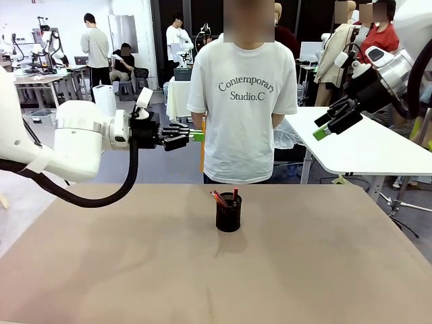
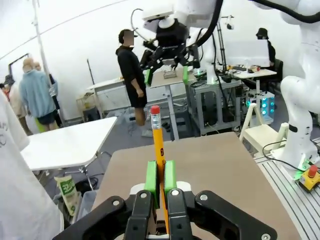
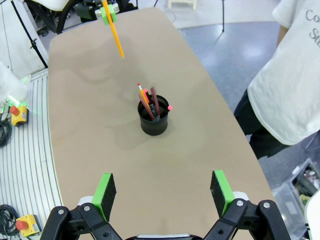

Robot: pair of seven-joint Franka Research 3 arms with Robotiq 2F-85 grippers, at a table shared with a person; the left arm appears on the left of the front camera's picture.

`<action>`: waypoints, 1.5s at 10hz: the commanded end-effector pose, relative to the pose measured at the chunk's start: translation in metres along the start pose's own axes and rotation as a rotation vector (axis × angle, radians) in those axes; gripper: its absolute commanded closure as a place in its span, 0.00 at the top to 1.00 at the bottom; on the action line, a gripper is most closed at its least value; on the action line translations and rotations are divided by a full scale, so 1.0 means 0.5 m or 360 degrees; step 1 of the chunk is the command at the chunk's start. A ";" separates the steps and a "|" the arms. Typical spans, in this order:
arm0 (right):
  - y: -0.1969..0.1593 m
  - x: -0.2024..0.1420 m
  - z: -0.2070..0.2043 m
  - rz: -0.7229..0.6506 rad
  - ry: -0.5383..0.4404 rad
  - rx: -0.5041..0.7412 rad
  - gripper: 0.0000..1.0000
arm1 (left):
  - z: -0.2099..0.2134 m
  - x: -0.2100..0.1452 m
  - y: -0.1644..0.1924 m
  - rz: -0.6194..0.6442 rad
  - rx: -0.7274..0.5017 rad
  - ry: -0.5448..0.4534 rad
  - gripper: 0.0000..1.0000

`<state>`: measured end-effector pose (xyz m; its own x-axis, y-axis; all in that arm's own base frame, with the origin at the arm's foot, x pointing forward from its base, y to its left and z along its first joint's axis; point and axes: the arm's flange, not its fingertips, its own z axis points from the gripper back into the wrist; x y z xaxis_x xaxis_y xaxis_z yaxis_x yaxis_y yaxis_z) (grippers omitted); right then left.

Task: Place the pens into the pen holder.
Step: Pick up a writing instrument from the table and place it into the Pen holder.

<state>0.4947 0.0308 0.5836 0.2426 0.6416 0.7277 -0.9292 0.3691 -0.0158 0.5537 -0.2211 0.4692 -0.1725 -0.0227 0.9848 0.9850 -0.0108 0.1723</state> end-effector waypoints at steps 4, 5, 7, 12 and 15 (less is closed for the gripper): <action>0.003 0.003 -0.002 -0.0006 0.0003 -0.0021 1.00 | -0.004 -0.013 -0.001 0.0002 -0.0025 -0.0034 0.00; 0.003 0.003 -0.002 -0.0006 0.0003 -0.0021 1.00 | -0.004 -0.013 -0.001 0.0002 -0.0025 -0.0034 0.00; 0.003 0.003 -0.002 -0.0006 0.0003 -0.0021 1.00 | -0.004 -0.013 -0.001 0.0002 -0.0025 -0.0034 0.00; 0.003 0.003 -0.002 -0.0006 0.0003 -0.0021 1.00 | -0.055 -0.048 0.035 -0.0356 -0.0323 -0.0118 0.00; 0.003 0.003 -0.002 -0.0006 0.0003 -0.0021 1.00 | -0.097 -0.105 0.070 -0.0415 -0.0372 -0.0225 0.00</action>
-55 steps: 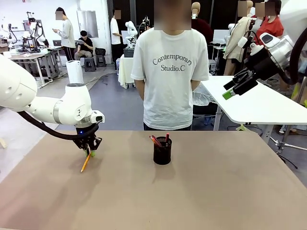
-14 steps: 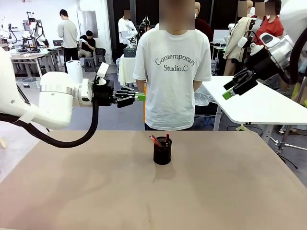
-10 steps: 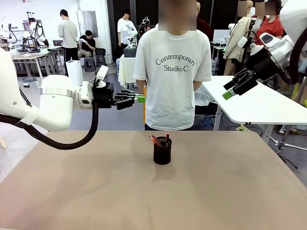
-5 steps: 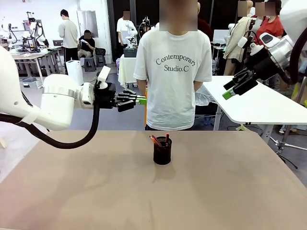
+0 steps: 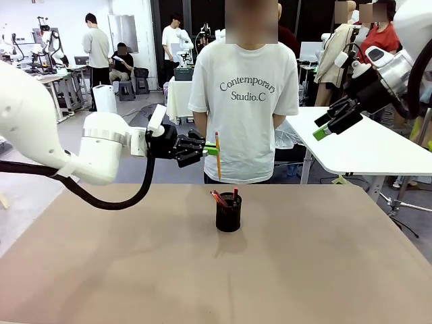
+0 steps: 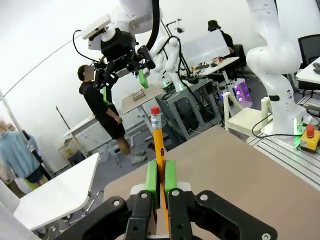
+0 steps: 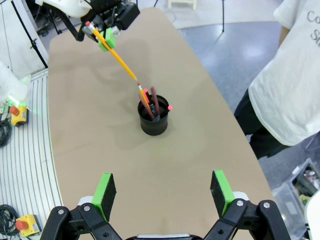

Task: Place the pens into the pen holder.
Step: Pick up a writing instrument from the table and place it into the Pen holder.

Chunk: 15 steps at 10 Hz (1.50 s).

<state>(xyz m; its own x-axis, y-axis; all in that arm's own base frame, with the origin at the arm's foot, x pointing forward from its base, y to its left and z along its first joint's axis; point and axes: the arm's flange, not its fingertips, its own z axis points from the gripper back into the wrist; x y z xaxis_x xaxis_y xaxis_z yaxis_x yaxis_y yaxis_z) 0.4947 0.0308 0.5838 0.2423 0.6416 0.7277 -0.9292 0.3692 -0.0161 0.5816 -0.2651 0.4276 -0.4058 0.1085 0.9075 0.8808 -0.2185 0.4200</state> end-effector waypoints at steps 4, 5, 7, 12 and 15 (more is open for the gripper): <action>0.003 0.003 -0.002 -0.0007 0.0004 -0.0021 1.00 | -0.030 -0.090 0.061 0.0187 -0.0013 -0.0095 0.00; 0.003 0.003 -0.002 -0.0007 0.0004 -0.0021 1.00 | -0.037 -0.107 0.070 0.0274 0.0023 -0.0083 0.00; 0.003 0.003 -0.002 -0.0007 0.0004 -0.0021 1.00 | -0.036 -0.125 0.088 0.0335 -0.0001 -0.0056 0.00; 0.003 0.003 -0.002 -0.0007 0.0004 -0.0021 1.00 | -0.045 -0.157 0.066 0.0454 -0.0020 -0.0070 0.08; 0.003 0.003 -0.002 -0.0007 0.0004 -0.0021 1.00 | -0.054 -0.166 0.064 0.0467 -0.0026 -0.0087 0.66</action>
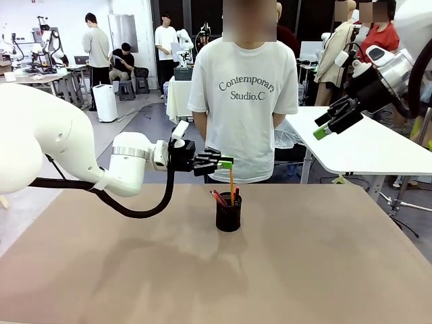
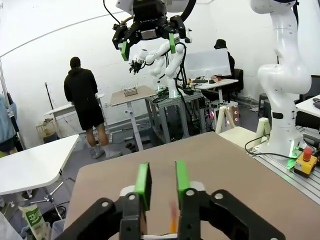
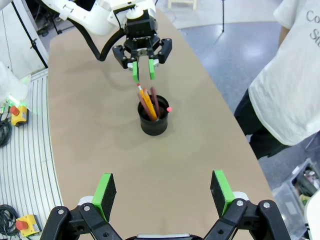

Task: Place the pens into the pen holder.
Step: Pick up a writing instrument from the table and place it into the Pen holder.

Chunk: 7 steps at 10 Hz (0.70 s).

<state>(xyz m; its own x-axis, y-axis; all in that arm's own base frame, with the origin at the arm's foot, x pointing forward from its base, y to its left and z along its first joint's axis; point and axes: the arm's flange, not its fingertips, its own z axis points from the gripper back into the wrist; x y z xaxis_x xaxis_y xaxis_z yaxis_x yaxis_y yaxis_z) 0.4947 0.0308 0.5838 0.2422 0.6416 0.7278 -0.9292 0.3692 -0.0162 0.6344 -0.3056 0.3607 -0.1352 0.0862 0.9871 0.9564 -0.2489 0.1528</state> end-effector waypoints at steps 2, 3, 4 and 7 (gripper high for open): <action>0.003 0.003 -0.002 -0.0007 0.0004 -0.0020 1.00 | 0.008 0.014 -0.001 0.0025 -0.0016 -0.0018 1.00; 0.003 0.003 -0.002 -0.0007 0.0004 -0.0020 1.00 | 0.011 0.021 -0.003 0.0013 -0.0021 -0.0011 1.00; 0.003 0.003 -0.002 -0.0007 0.0004 -0.0020 1.00 | 0.009 0.025 -0.003 -0.0009 -0.0016 -0.0004 1.00; 0.003 0.003 -0.002 -0.0007 0.0004 -0.0020 1.00 | 0.008 0.057 -0.017 -0.0058 -0.0034 0.0017 1.00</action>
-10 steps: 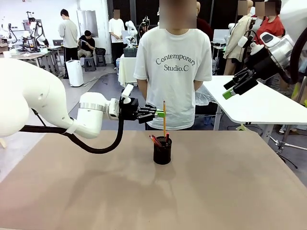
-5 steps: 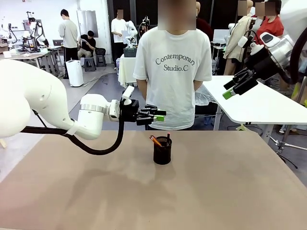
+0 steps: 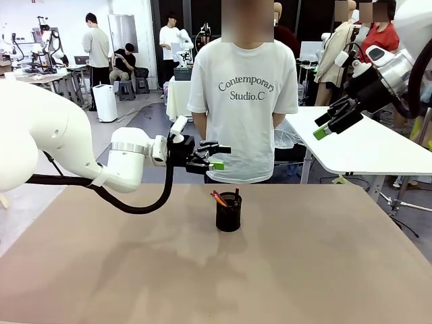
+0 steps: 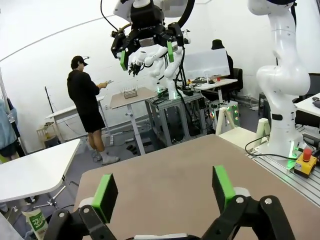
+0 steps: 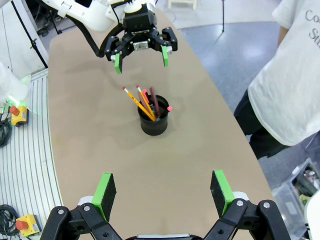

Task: Place the pens into the pen holder.
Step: Pick up a writing instrument from the table and place it into the Pen holder.

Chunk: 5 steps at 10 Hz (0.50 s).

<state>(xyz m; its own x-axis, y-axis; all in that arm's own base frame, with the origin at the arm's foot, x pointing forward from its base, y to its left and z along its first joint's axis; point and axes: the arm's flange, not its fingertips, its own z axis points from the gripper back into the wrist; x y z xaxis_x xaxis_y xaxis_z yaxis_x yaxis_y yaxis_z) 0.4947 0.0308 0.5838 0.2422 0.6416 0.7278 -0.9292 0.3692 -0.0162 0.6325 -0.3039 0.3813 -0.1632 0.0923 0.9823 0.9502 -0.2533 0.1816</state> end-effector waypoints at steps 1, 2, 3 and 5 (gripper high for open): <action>0.003 0.003 -0.002 -0.0007 0.0004 -0.0021 1.00 | 0.005 0.021 -0.022 -0.0018 -0.0032 0.0020 1.00; 0.003 0.003 -0.002 -0.0007 0.0004 -0.0021 1.00 | 0.006 0.021 -0.022 -0.0021 -0.0029 0.0024 1.00; 0.003 0.003 -0.002 -0.0007 0.0004 -0.0021 1.00 | 0.006 0.026 -0.031 -0.0010 -0.0026 0.0033 1.00; 0.003 0.003 -0.002 -0.0007 0.0004 -0.0021 1.00 | -0.002 0.020 -0.004 -0.0019 -0.0014 0.0016 1.00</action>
<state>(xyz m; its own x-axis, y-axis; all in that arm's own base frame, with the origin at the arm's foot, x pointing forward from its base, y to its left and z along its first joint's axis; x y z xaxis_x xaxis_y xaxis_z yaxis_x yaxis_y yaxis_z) 0.4947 0.0308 0.5838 0.2423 0.6416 0.7278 -0.9292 0.3692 -0.0162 0.6282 -0.3036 0.3893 -0.1768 0.0821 0.9808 0.9452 -0.2639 0.1924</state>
